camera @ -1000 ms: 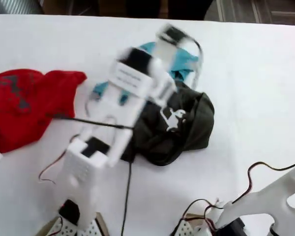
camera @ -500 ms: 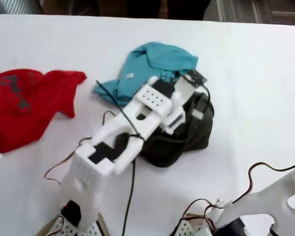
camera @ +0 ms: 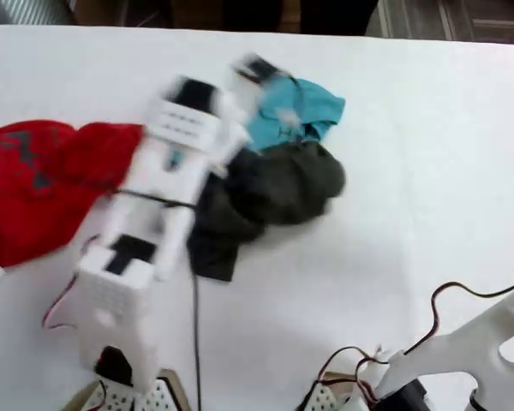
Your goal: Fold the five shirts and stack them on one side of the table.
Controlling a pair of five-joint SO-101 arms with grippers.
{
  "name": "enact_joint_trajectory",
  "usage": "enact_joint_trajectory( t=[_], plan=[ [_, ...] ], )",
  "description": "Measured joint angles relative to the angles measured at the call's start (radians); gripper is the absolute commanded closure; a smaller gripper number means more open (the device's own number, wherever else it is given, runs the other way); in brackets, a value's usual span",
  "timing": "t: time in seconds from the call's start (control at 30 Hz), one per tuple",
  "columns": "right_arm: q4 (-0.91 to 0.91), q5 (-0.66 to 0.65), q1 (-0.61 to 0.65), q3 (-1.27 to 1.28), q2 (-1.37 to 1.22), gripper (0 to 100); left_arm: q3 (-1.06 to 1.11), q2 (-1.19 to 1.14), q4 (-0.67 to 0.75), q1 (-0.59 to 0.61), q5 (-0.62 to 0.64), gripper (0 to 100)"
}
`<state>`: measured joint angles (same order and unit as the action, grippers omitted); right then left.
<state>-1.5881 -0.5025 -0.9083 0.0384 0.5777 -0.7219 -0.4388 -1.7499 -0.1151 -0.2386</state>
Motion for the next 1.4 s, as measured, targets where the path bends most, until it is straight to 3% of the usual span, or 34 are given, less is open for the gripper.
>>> enact_joint_trajectory(
  t=[0.27, 0.43, 0.53, 0.63, 0.73, 0.87, 1.0, 1.2, 1.4],
  plan=[
    [0.0, 0.029, 0.184, 0.126, 0.0, 77.7, -0.272, 0.12, -0.008, 0.562, 0.0, 97],
    [0.0, 0.094, 0.336, 0.144, 0.0, 77.6, -0.387, 0.123, 0.104, 0.918, 0.0, 97],
    [0.0, 0.126, 0.44, 0.144, -0.003, 77.6, -0.362, 0.123, 0.193, 1.056, 0.0, 97],
    [0.008, 0.153, 0.555, 0.144, -0.046, 77.6, -0.256, 0.124, 0.261, 1.117, 0.0, 95],
    [0.044, 0.187, 0.651, 0.144, -0.137, 77.6, -0.097, 0.124, 0.31, 1.145, -0.02, 84],
    [0.069, 0.215, 0.758, 0.126, -0.33, 77.6, 0.158, 0.124, 0.334, 1.149, -0.17, 68],
    [0.071, 0.222, 0.838, 0.02, -0.529, 77.5, 0.35, 0.123, 0.388, 1.151, -0.261, 59],
    [-0.003, 0.224, 0.93, -0.255, -0.74, 73.2, 0.339, 0.126, 0.416, 1.162, -0.181, 58],
    [-0.066, 0.224, 1.057, -0.512, -0.872, 73.3, 0.098, 0.127, 0.416, 1.163, -0.052, 58]
  ],
)
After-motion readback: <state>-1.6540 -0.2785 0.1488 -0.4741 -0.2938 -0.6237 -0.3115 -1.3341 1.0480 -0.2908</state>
